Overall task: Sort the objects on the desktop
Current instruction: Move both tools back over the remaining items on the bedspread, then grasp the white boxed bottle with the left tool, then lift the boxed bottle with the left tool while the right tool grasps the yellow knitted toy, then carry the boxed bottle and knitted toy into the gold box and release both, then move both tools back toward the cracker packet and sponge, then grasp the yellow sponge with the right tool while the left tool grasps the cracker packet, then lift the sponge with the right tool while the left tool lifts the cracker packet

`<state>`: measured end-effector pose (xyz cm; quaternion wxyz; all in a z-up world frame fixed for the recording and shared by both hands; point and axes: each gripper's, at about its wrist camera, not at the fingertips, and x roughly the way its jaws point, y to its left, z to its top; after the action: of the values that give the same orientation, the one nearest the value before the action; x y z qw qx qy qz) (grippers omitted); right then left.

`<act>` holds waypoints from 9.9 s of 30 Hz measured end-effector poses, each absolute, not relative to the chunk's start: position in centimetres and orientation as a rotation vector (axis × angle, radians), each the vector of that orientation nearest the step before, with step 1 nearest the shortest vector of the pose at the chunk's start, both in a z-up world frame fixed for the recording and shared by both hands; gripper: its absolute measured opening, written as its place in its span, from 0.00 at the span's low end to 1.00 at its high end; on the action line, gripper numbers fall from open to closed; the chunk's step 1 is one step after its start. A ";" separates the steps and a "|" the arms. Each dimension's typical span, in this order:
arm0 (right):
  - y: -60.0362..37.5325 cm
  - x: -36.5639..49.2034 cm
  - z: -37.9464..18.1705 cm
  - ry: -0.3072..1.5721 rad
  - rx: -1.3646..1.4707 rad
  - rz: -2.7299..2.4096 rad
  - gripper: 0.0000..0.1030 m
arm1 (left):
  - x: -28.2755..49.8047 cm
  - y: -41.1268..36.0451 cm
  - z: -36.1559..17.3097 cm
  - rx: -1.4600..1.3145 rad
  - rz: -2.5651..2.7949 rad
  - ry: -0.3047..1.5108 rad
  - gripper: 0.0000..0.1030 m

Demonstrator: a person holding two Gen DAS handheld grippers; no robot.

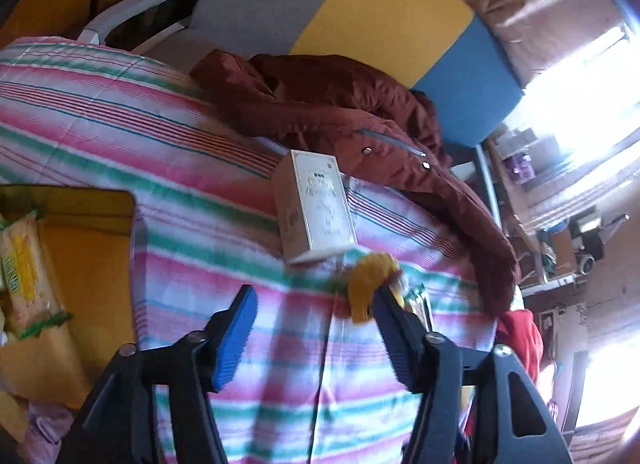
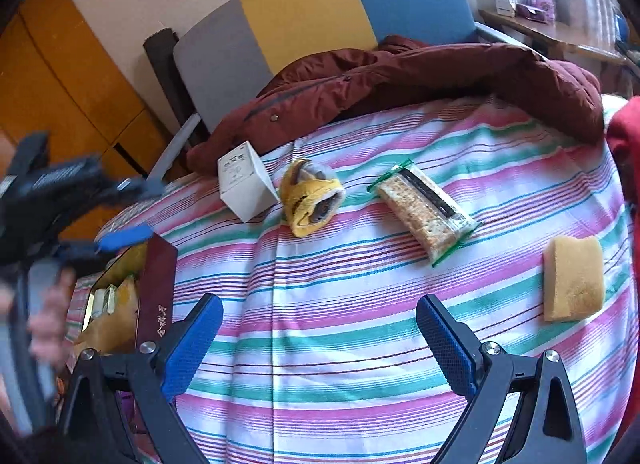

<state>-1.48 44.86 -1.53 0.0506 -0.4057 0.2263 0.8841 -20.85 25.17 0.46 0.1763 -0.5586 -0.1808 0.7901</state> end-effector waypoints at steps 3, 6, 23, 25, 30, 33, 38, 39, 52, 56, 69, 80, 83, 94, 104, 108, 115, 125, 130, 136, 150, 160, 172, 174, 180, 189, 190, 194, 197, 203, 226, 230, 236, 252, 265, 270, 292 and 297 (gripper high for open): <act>44.8 -1.3 -1.3 0.695 -1.233 2.705 0.95 | -22.8 26.4 -0.7 -1.654 2.215 -0.539 0.69; 44.7 -1.2 -1.2 0.719 -1.239 2.717 0.95 | -24.3 27.8 -1.4 -1.672 2.237 -0.499 0.69; 44.6 -1.5 -1.4 0.743 -1.268 2.715 0.95 | -30.7 32.4 -6.2 -1.812 2.271 -0.293 0.72; 44.6 -1.6 -1.6 0.749 -1.275 2.713 0.95 | -31.0 32.4 -7.5 -1.860 2.249 -0.294 0.70; 44.5 -1.8 -1.8 0.730 -1.288 2.705 0.95 | -30.7 32.4 -7.5 -1.807 2.275 -0.201 0.61; 44.2 -1.9 -1.8 0.701 -1.285 2.709 0.95 | -29.9 32.1 -7.3 -1.758 2.268 -0.170 0.55; 44.1 -1.9 -1.8 0.663 -1.278 2.726 0.95 | -27.3 31.0 -6.9 -1.737 2.248 -0.192 0.50; 44.0 -1.9 -1.8 0.656 -1.278 2.726 0.95 | -26.6 31.0 -6.4 -1.704 2.259 -0.177 0.50; 44.1 -1.6 -1.9 0.572 -1.253 2.719 0.95 | -15.9 27.7 6.5 -1.290 2.315 -0.139 0.50; 43.8 -1.3 -1.5 0.547 -1.221 2.737 0.95 | -13.4 25.3 10.3 -1.196 2.343 -0.129 0.50; 42.0 -1.3 -1.5 0.441 -1.164 2.813 0.94 | -6.8 12.8 13.9 -0.948 2.536 -0.029 0.50; 41.0 -4.0 -1.7 0.396 -1.176 2.807 0.83 | -3.7 7.0 4.1 -1.036 2.615 -0.064 0.51; 41.7 -5.7 -1.0 0.384 -1.114 2.783 0.92 | -3.3 6.7 2.9 -1.049 2.615 -0.063 0.51; 41.5 -14.4 -1.8 0.011 -1.239 2.749 0.98 | -4.2 7.0 1.4 -1.075 2.587 -0.078 0.51; 42.4 -17.0 -6.8 0.000 -1.445 2.633 0.37 | -4.4 6.9 -0.1 -1.145 2.575 -0.111 0.51; 42.6 -15.6 -6.0 0.104 -1.378 2.651 0.30 | -4.1 6.5 -0.3 -1.143 2.580 -0.120 0.51; 38.8 -10.6 -2.3 0.212 -1.244 2.802 0.30 | -3.4 5.6 -0.7 -1.153 2.591 -0.144 0.51; 28.5 -5.0 0.2 0.267 -1.241 3.074 0.30 | -3.9 3.5 0.9 -1.130 2.610 -0.255 0.50; 25.7 -5.1 -0.3 0.264 -1.269 3.108 0.30 | -6.0 3.1 2.1 -1.091 2.616 -0.295 0.50; 24.2 -5.7 -0.4 0.298 -1.273 3.120 0.30 | -9.4 2.5 1.7 -1.137 2.635 -0.321 0.50; 21.6 -12.6 0.4 0.363 -1.345 3.111 0.30 | -13.7 3.9 -0.7 -1.227 2.634 -0.255 0.51; 20.5 -14.9 -1.5 0.442 -1.451 3.058 0.42 | -14.6 4.2 -1.7 -1.276 2.635 -0.278 0.63; 21.1 -12.2 -0.7 0.429 -1.384 3.080 0.50 | -11.0 4.0 -0.7 -1.222 2.646 -0.242 0.47; 21.4 -11.2 -0.6 0.424 -1.376 3.081 0.50 | -10.3 4.3 -0.8 -1.210 2.635 -0.217 0.44; 22.3 -8.3 -0.1 0.365 -1.329 3.077 0.50 | -7.8 4.0 -1.0 -1.214 2.610 -0.274 0.44; 24.7 -5.6 -0.4 0.415 -1.349 3.027 0.56 | -4.4 4.9 0.0 -1.165 2.618 -0.197 0.45; 24.9 -5.5 -0.4 0.415 -1.350 3.023 0.57 | -4.1 5.4 0.4 -1.146 2.612 -0.179 0.46; 26.4 -4.5 -0.4 0.420 -1.353 2.997 0.62 | -2.9 7.4 1.6 -1.097 2.589 -0.113 0.50; 27.6 -3.7 -0.4 0.403 -1.351 2.973 0.65 | -2.3 8.8 1.9 -1.081 2.566 -0.071 0.50; 31.4 -1.9 0.1 0.401 -1.324 2.910 0.72 | -1.5 11.7 2.2 -1.075 2.500 -0.019 0.50; 59.1 3.6 -3.2 0.767 -0.966 2.259 0.76 | -2.5 24.9 2.0 -1.147 2.232 0.071 0.50; 61.2 4.8 -3.7 0.873 -0.924 2.195 0.76 | -3.3 27.5 1.1 -1.194 2.188 0.050 0.50; 60.4 2.9 -4.1 0.756 -1.006 2.215 0.76 | -4.7 31.1 -0.1 -1.242 2.162 0.071 0.50; 59.0 1.3 -6.9 0.566 -1.268 2.172 0.52 | -10.9 36.8 -3.8 -1.441 2.092 -0.035 0.49; 58.1 0.6 -7.0 0.510 -1.279 2.166 0.52 | -14.8 42.7 -6.2 -1.616 2.049 -0.120 0.49; 57.8 0.8 -6.8 0.494 -1.287 2.168 0.52 | -16.3 44.2 -7.0 -1.670 2.089 -0.140 0.49; 58.9 0.4 -7.1 0.524 -1.298 2.167 0.53 | -15.4 49.6 -7.8 -1.594 2.178 0.130 0.69; 59.0 0.5 -7.1 0.526 -1.297 2.174 0.52 | -14.4 48.0 -7.5 -1.506 2.171 0.206 0.49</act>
<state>0.45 58.96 -7.06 0.2743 -0.4824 0.1957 0.8086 -14.36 47.95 -7.46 0.2434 -0.5511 0.0755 0.7946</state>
